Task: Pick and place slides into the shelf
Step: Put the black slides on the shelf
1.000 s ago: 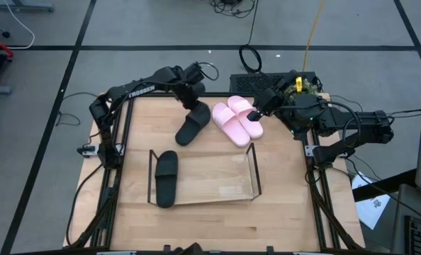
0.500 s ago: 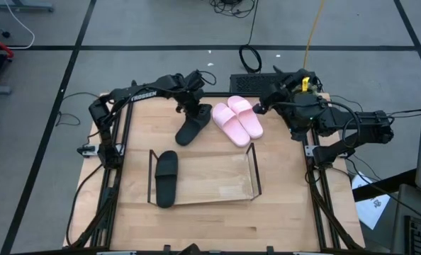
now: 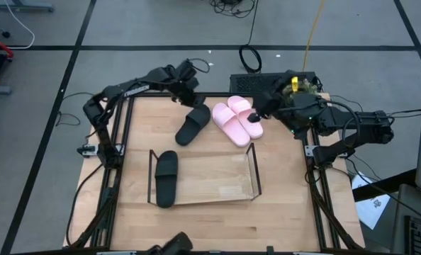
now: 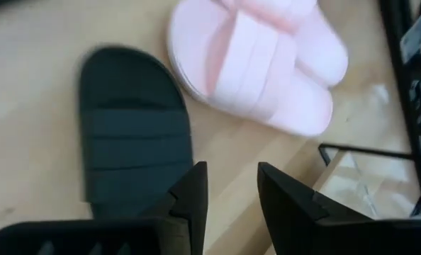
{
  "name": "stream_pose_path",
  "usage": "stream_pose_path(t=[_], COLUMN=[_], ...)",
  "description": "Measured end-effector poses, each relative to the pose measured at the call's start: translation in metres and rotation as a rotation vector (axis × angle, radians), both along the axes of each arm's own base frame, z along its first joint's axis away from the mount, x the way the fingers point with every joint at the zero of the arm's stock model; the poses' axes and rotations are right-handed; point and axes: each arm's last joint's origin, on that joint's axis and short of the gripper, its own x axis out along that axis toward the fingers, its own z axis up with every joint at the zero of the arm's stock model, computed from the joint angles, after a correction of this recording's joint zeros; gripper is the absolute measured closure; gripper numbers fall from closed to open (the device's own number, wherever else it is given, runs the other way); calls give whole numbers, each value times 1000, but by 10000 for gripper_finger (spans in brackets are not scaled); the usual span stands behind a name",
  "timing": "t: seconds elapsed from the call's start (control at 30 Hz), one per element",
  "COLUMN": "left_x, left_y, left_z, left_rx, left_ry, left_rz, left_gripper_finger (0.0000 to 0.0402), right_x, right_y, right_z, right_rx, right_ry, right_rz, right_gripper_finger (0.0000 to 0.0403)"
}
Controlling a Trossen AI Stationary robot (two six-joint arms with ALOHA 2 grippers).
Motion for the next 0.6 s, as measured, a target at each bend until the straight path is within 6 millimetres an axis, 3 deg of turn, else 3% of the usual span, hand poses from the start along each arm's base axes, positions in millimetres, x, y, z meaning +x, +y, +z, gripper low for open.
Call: stream_pose_path(t=[0.17,0.4,0.6], left_x=[-31,-76,-91], left_y=[6,-13,-39], left_z=[40,103,122], left_rx=[89,270,319], left_ry=[-90,-216,-226], left_rz=[58,91,10], left_gripper_finger=[284,284,284], right_x=[7,29,47], right_y=[-14,-45,-52], right_z=[-4,-18,-20], right_rx=[171,356,369], right_ry=[-118,-197,-267], right_rz=[200,340,449], right_gripper_finger=[206,206,206])
